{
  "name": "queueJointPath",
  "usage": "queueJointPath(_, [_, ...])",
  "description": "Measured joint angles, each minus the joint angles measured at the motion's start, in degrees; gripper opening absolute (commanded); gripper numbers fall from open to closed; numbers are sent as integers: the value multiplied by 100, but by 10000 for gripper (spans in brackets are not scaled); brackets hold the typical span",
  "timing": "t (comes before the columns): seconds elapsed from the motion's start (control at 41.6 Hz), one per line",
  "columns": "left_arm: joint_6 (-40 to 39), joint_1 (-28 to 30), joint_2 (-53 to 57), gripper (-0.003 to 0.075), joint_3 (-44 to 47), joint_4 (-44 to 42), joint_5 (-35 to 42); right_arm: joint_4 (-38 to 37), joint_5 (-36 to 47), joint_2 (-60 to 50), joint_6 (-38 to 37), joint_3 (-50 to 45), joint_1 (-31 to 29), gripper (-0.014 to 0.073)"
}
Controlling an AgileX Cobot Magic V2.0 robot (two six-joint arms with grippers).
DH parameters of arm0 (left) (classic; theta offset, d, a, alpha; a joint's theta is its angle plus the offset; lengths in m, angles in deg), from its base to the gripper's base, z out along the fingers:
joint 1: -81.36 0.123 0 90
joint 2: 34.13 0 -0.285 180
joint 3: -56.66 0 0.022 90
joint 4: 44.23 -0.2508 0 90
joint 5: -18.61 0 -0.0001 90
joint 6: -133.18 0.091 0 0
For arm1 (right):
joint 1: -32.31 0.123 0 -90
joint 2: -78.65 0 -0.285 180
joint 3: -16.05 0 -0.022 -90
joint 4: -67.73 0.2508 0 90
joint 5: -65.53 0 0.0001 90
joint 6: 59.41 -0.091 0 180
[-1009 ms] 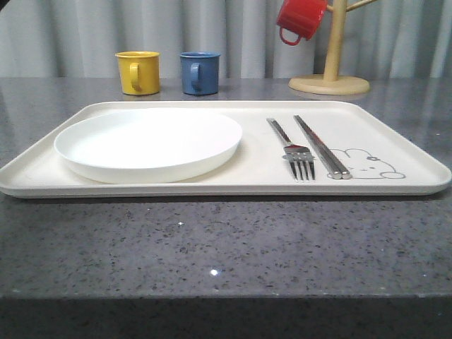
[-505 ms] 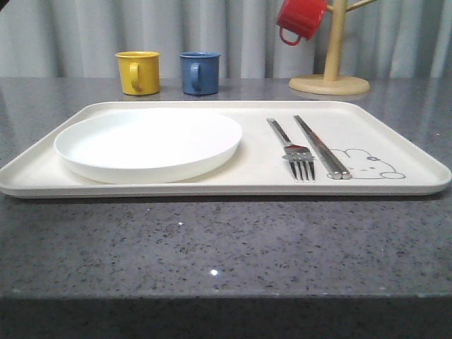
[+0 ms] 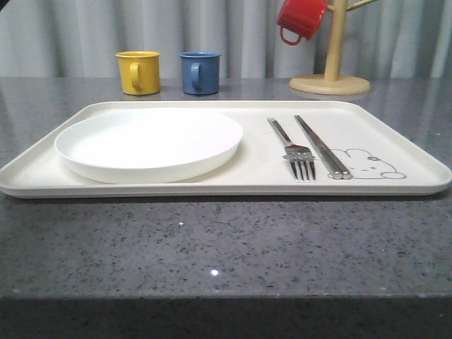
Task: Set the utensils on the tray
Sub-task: 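Grasp the spoon by its handle with the right gripper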
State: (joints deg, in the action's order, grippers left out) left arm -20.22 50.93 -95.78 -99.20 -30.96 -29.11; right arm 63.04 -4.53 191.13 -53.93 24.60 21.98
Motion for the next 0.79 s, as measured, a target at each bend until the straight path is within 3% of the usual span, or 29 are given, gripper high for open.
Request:
queueJointPath(0.096, [0, 0, 0, 338, 0, 0, 0, 0, 11, 71, 4, 0, 0, 259])
queueJointPath(0.384, [0, 0, 0, 338, 0, 0, 0, -45, 66, 86, 14, 11, -14, -6])
queueJointPath(0.649, [0, 0, 0, 338, 0, 0, 0, 33, 80, 86, 14, 21, -19, -18])
queueJointPath(0.793, [0, 0, 0, 338, 0, 0, 0, 656, 55, -63, 14, 21, 66, -18])
